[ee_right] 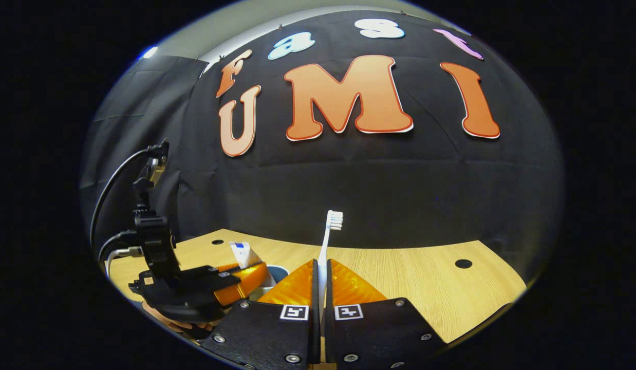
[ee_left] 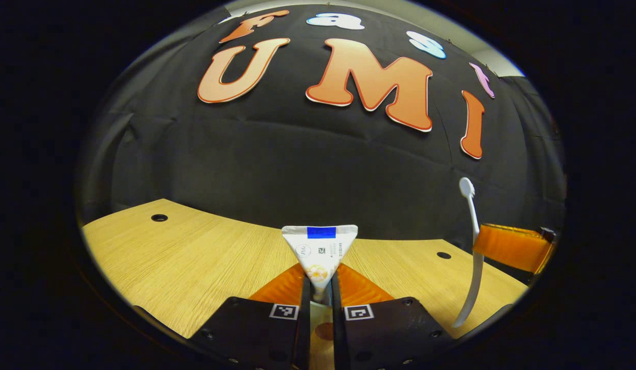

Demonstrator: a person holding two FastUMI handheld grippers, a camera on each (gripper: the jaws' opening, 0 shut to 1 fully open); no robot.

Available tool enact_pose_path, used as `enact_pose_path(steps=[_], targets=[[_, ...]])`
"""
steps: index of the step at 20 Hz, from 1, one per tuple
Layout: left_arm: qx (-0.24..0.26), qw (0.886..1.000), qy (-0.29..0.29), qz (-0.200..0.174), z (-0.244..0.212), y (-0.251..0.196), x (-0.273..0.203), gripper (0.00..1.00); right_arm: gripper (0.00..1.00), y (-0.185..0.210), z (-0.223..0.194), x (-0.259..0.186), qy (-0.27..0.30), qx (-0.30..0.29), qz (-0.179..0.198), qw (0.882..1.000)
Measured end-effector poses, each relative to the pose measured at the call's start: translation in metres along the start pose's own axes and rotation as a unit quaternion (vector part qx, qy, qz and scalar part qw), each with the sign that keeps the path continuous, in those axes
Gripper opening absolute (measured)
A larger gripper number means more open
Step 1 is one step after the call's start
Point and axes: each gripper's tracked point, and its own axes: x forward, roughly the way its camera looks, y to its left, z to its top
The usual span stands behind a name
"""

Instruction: Put the toothbrush and toothpaste on the desktop into the cup, then pick up the cup and place it on the coaster on the desktop.

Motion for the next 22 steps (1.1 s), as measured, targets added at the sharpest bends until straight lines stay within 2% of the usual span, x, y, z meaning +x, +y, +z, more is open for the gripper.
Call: enact_pose_path(steps=[5, 7, 8, 10, 22], targets=[[0.022, 1.0, 0.001, -0.022, 0.008, -0.008, -0.015, 0.33, 0.04, 0.002, 0.019, 0.013, -0.032, 0.01, 0.005, 0.999], [0.024, 1.0, -0.01, -0.018, 0.017, -0.004, -0.024, 0.55, 0.04, 0.002, 0.026, 0.017, -0.046, 0.022, 0.006, 0.999], [0.02, 0.999, -0.018, -0.021, 0.022, -0.004, -0.03, 0.72, 0.04, 0.003, 0.03, 0.019, -0.056, 0.028, 0.007, 0.998], [0.024, 0.999, -0.026, -0.015, 0.029, 0.002, -0.044, 0.95, 0.04, 0.009, 0.042, 0.023, -0.08, 0.038, 0.019, 0.996], [0.035, 0.995, -0.086, 0.033, 0.064, 0.06, -0.097, 0.97, 0.04, 0.034, 0.047, 0.076, -0.126, 0.106, 0.05, 0.985]])
